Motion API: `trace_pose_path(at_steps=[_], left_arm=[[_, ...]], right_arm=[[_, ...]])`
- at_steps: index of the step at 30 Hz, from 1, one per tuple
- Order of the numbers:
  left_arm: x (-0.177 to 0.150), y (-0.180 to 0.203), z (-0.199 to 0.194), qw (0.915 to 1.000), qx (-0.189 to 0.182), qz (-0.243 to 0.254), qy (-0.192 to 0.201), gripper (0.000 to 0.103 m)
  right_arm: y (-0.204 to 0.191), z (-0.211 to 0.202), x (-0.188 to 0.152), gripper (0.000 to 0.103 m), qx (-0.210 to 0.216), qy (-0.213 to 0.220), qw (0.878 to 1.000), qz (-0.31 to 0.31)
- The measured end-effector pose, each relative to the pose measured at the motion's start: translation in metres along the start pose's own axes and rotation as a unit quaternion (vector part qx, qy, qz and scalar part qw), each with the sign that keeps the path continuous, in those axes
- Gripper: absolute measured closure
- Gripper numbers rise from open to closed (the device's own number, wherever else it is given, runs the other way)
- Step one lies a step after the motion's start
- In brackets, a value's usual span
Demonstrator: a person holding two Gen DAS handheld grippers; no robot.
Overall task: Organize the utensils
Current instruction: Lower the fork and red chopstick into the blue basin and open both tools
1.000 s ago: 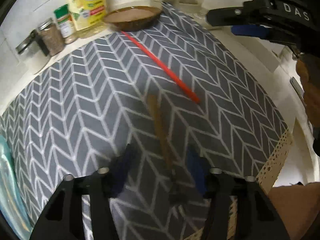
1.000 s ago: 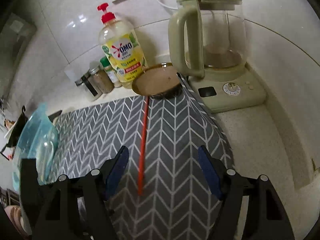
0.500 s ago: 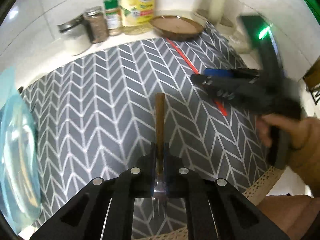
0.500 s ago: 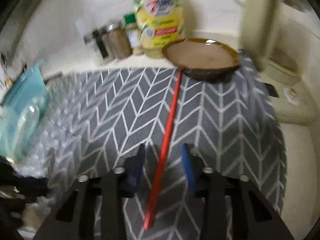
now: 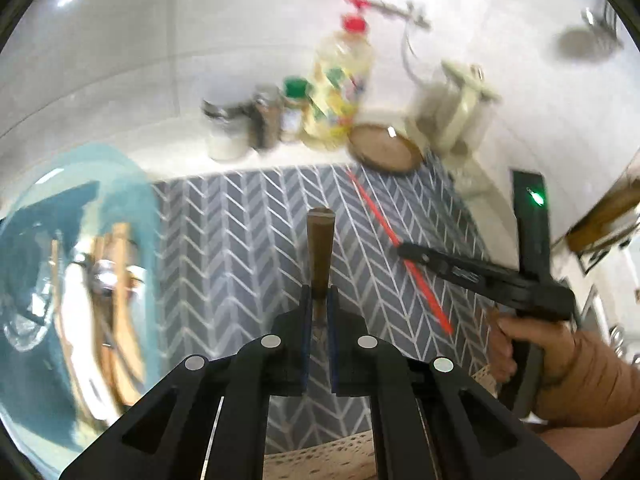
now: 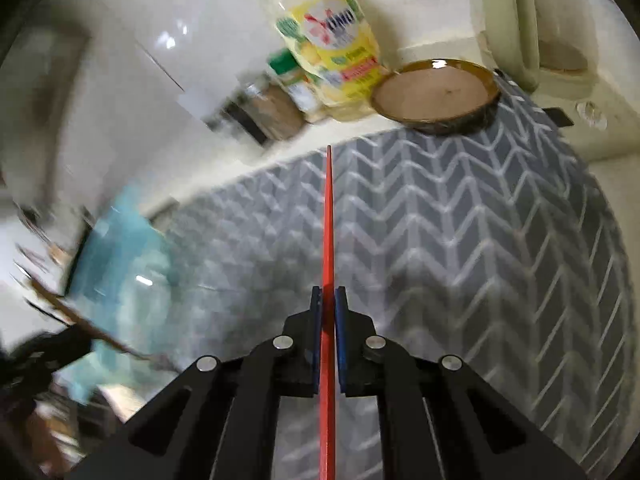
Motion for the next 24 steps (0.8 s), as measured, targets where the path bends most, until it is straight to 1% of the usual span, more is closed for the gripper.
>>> trace_pose_path(at_steps=[1,3,4,5,6,7,9,10,12,14,16,18,19,21,22,23,24], left_arm=[[0.005,-0.012,-0.010,0.9999,0.002,-0.004,0.009,0.095],[0.013,-0.036,-0.026,0.9997,0.010,-0.010,0.022,0.095],[0.016,-0.053,-0.038,0.9993,0.019,-0.013,0.028,0.095],[0.018,-0.068,-0.043,0.9990,0.026,-0.015,0.032,0.095],[0.019,-0.089,-0.053,0.9985,0.037,-0.018,0.035,0.095],[0.019,-0.101,-0.057,0.9983,0.042,-0.019,0.034,0.094],[0.018,-0.131,-0.067,0.9981,0.047,-0.022,0.032,0.093],[0.016,-0.149,-0.073,0.9977,0.058,-0.024,0.028,0.097],[0.015,-0.168,-0.084,0.9979,0.055,-0.021,0.028,0.097],[0.014,-0.186,-0.087,0.9987,0.045,-0.010,0.023,0.097],[0.008,-0.199,-0.078,0.9996,0.029,0.002,0.007,0.097],[-0.004,-0.211,-0.060,0.9997,0.013,0.005,-0.021,0.097],[-0.011,-0.223,-0.047,0.9990,0.019,0.005,-0.039,0.097],[-0.021,-0.234,-0.042,0.9988,0.018,-0.003,-0.045,0.097],[-0.024,-0.238,-0.041,0.9987,0.017,-0.011,-0.048,0.097],[-0.028,-0.243,-0.042,0.9985,0.016,-0.020,-0.049,0.097],[-0.032,-0.246,-0.043,0.9983,0.015,-0.026,-0.049,0.097]], right_arm=[[-0.018,-0.009,0.002,0.097,0.017,0.009,1.000,0.008],[-0.049,-0.021,0.003,0.097,0.034,0.021,0.999,0.010],[-0.067,-0.024,0.005,0.097,0.049,0.025,0.998,0.010],[-0.097,-0.030,0.006,0.097,0.069,0.031,0.997,0.004],[-0.115,-0.032,0.006,0.097,0.078,0.033,0.996,-0.004],[-0.144,-0.033,0.004,0.097,0.092,0.036,0.995,-0.015],[-0.182,-0.030,-0.002,0.097,0.112,0.031,0.993,-0.026],[-0.209,-0.022,-0.009,0.097,0.122,0.027,0.992,-0.033],[-0.239,-0.009,-0.022,0.097,0.124,0.021,0.991,-0.042],[-0.266,0.015,-0.036,0.097,0.114,0.006,0.992,-0.048],[-0.279,0.044,-0.050,0.097,0.085,-0.010,0.995,-0.054],[-0.280,0.068,-0.064,0.097,0.052,-0.028,0.997,-0.056],[-0.280,0.075,-0.069,0.096,0.039,-0.034,0.997,-0.057],[-0.279,0.092,-0.082,0.096,0.010,-0.051,0.997,-0.060],[-0.280,0.097,-0.088,0.096,-0.003,-0.057,0.996,-0.067],[-0.280,0.105,-0.096,0.096,-0.025,-0.065,0.994,-0.081],[-0.281,0.111,-0.098,0.096,-0.033,-0.072,0.993,-0.084]])
Point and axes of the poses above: each gripper's, at about its wrist camera, not at the fingertips, and z roughly the way its jaws point, y to its right, x to its top, the point moved 10 cm from there along z, roughly the way its jaws point, and after that the axes turned 7 degrees about z, right-handed, at the moved point
